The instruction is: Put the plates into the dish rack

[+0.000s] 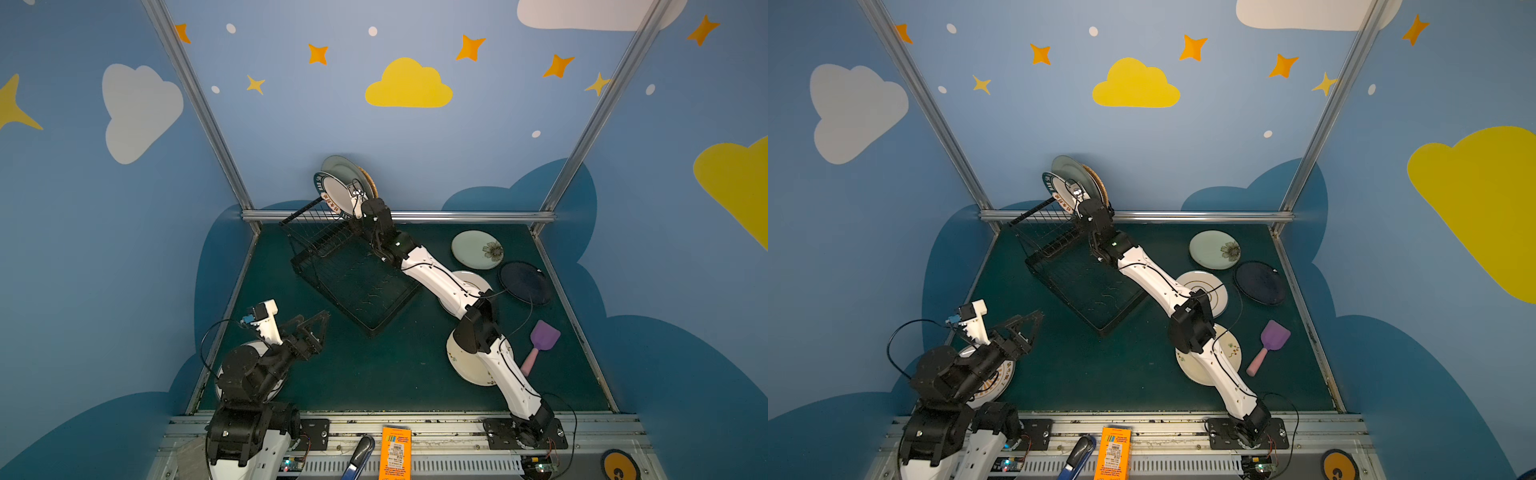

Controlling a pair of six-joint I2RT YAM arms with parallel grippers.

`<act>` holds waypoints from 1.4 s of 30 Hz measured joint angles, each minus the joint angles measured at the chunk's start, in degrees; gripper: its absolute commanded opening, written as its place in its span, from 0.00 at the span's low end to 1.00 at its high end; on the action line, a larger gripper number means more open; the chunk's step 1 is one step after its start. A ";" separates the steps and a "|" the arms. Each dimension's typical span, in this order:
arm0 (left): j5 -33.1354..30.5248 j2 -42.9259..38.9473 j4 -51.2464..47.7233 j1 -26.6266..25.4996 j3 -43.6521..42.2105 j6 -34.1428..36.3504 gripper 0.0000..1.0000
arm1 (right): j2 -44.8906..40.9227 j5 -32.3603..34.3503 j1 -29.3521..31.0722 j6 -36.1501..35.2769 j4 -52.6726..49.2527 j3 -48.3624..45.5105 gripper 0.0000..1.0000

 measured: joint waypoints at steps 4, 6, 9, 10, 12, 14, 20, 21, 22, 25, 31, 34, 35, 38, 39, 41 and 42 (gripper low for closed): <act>0.00 0.00 -0.02 0.00 0.00 0.00 1.00 | 0.00 -0.02 0.00 0.28 -0.31 0.00 0.00; 0.00 0.00 -0.02 0.00 0.00 0.00 1.00 | 0.00 -0.02 0.00 0.61 -0.59 0.00 0.00; 0.00 0.00 -0.02 0.00 0.00 0.00 1.00 | 0.00 -0.02 0.00 0.92 -0.83 0.00 0.09; 0.00 0.00 0.00 0.00 0.00 0.00 1.00 | 0.00 -0.09 0.00 0.96 -0.96 0.00 0.11; 0.00 0.00 -0.02 0.00 0.00 0.00 1.00 | 0.00 -0.22 0.00 1.07 -1.03 0.00 0.14; 0.02 0.00 0.00 0.00 0.00 0.00 1.00 | 0.00 -0.33 0.00 1.05 -0.85 0.07 0.14; 0.02 -0.02 -0.02 0.00 0.00 0.00 1.00 | 0.00 -1.14 0.00 1.14 -0.55 0.48 0.16; 0.00 -0.07 0.00 0.00 0.00 0.00 1.00 | 0.00 -1.20 0.00 1.14 -0.52 0.50 0.17; 0.00 -0.13 -0.02 0.00 0.00 0.00 1.00 | 0.00 -1.36 0.00 1.14 -0.52 0.57 0.18; 0.02 -0.44 0.02 0.00 0.00 0.00 1.00 | 0.00 -1.53 0.00 1.14 -0.48 0.59 0.21; 0.02 -0.68 0.00 0.00 0.00 0.00 1.00 | -0.09 -1.60 0.04 1.01 -0.09 0.59 0.29; 0.02 -0.76 0.00 0.00 0.00 -0.02 1.00 | -0.22 -1.60 0.07 0.52 0.37 0.59 0.37; 0.02 -0.76 0.00 0.00 0.00 -0.02 1.00 | -0.24 -1.60 0.07 0.35 0.55 0.59 0.39; 0.04 -0.87 0.00 0.00 0.00 -0.02 1.00 | -0.46 -1.64 0.07 -0.15 1.05 0.59 0.44; 0.04 -0.94 0.00 0.00 0.00 -0.02 1.00 | -0.55 -1.64 0.07 -0.28 1.16 0.61 0.45; 0.07 -1.09 0.02 0.00 0.00 -0.04 1.00 | -0.74 -1.64 0.07 -0.46 1.25 0.61 0.48; 0.09 -1.11 0.04 0.00 0.00 -0.04 1.00 | -0.81 -1.62 0.07 -0.52 1.25 0.61 0.49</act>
